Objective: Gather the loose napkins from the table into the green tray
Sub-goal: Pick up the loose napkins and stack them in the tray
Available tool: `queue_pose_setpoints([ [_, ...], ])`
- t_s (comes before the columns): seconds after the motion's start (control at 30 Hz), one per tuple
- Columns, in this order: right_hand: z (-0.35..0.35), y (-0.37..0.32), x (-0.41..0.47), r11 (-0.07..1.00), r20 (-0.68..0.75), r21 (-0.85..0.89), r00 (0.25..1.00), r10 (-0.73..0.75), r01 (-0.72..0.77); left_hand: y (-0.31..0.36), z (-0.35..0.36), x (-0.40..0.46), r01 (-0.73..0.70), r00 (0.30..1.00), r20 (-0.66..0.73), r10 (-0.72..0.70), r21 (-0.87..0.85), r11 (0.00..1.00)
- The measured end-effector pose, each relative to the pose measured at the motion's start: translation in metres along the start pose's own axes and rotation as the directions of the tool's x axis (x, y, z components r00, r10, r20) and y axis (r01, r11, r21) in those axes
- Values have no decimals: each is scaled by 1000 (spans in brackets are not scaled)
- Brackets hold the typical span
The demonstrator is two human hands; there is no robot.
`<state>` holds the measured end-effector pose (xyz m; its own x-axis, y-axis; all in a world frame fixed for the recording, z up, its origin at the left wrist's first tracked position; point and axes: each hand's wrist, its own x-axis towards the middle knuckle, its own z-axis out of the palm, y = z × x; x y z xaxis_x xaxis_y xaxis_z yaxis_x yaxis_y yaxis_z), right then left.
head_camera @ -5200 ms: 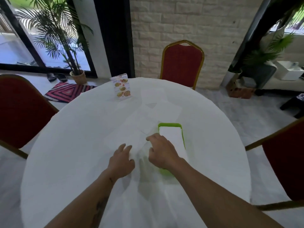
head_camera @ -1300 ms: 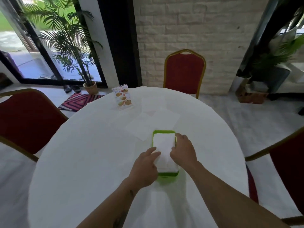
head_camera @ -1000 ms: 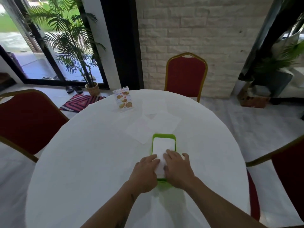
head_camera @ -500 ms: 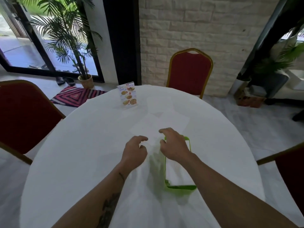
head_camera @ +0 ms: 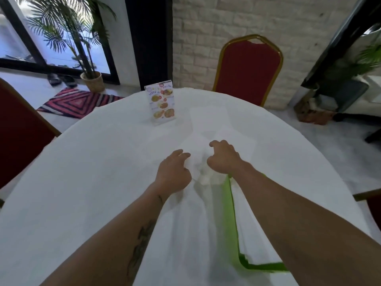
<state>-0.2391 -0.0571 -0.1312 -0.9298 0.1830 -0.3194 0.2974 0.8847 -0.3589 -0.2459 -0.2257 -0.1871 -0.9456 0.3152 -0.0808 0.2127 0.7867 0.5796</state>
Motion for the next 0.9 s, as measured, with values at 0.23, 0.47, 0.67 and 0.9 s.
queue_pose_setpoints([
  [0.23, 5, 10, 26, 998, 2, 24, 998, 65, -65, -29, 33, -17, -128, 989, 115, 96, 312, 941],
  [0.47, 11, 0, 3, 999, 66, 50, 998, -20, 17, -44, 15, -54, -71, 988, 151, 30, 274, 959],
  [0.67, 28, -20, -32, 986, 132, -124, 987, -95, 111, -58, -5, -103, -24, 986, 166, -21, 262, 965],
  [0.9, 67, -31, -76, 996, 182, -88, 983, -2, 18, -66, -19, -159, 13, 978, 202, -58, 217, 976],
])
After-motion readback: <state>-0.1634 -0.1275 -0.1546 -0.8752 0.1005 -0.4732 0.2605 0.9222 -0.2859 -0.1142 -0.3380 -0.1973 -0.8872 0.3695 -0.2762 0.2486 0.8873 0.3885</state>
